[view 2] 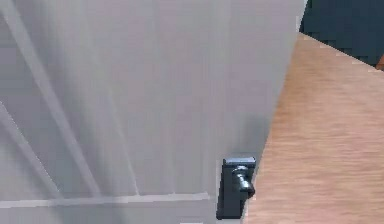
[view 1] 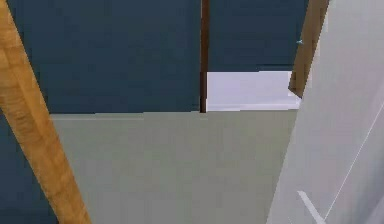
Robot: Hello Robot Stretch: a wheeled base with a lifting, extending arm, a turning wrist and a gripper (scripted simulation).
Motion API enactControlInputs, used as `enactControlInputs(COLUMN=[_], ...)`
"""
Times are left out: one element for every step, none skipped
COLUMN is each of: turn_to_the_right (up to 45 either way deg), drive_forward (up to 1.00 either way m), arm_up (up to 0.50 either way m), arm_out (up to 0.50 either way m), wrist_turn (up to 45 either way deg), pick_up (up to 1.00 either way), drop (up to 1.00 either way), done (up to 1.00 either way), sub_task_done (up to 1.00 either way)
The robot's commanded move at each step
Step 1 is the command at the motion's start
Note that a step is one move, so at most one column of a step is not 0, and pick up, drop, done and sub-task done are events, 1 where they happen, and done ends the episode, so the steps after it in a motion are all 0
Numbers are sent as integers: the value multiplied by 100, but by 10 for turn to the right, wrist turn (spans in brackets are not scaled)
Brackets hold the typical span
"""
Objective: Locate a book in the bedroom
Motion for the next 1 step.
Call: enactControlInputs(turn_to_the_right=[30], drive_forward=[0], arm_up=[0], arm_out=[0], wrist_turn=[0], pick_up=[0], drop=[0], done=[0], sub_task_done=[0])
